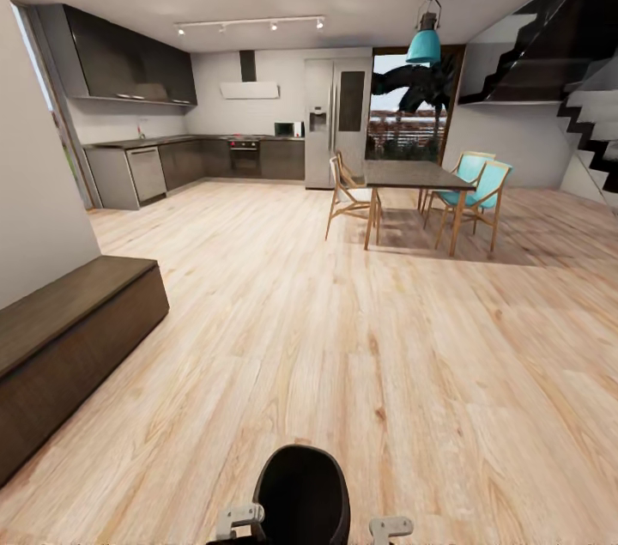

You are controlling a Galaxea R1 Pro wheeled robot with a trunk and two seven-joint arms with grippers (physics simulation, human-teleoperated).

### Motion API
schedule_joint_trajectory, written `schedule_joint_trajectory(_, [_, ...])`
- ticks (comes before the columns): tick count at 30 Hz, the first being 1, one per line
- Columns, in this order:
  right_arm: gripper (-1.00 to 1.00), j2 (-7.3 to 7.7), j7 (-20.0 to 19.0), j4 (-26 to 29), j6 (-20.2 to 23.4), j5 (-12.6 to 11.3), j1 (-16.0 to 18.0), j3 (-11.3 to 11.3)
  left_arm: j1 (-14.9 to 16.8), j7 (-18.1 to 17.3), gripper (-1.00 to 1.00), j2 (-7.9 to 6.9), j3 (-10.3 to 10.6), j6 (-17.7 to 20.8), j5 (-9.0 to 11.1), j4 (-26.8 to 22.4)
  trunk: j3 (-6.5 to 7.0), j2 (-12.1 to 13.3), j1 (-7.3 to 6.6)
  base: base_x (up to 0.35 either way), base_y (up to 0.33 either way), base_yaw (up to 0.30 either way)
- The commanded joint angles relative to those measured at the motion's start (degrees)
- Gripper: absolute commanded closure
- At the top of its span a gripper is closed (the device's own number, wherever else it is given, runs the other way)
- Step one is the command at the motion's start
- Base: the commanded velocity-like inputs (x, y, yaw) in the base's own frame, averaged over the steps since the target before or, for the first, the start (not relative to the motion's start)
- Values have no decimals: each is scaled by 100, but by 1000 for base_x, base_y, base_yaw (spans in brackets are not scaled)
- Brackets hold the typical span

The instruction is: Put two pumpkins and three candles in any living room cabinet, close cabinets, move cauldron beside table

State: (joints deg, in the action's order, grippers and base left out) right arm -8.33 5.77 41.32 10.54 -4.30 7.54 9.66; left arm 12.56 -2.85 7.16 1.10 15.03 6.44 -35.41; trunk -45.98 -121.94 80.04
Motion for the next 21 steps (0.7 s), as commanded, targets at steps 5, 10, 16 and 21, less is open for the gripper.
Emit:
schedule_joint_trajectory(5, [-100, 6, 47, 8, 20, -45, 2, 27, 1, 3, -100, -1, 13, 32, 59, -10, -96, -204, 110, 0, 0, 0])
schedule_joint_trajectory(10, [-100, 4, 47, 8, 19, -45, 2, 27, 1, 2, -100, 0, 13, 29, 59, -10, -186, -405, 219, 0, 0, 0])
schedule_joint_trajectory(16, [-100, 6, 47, 8, 18, -45, 2, 27, 1, 3, -100, 1, 12, 30, 59, -10, -294, -646, 351, 0, 0, 0])
schedule_joint_trajectory(21, [-100, 3, 47, 8, 14, -45, 2, 27, 1, 0, -100, 5, 13, 31, 59, -10, -383, -846, 461, 0, 0, 0])
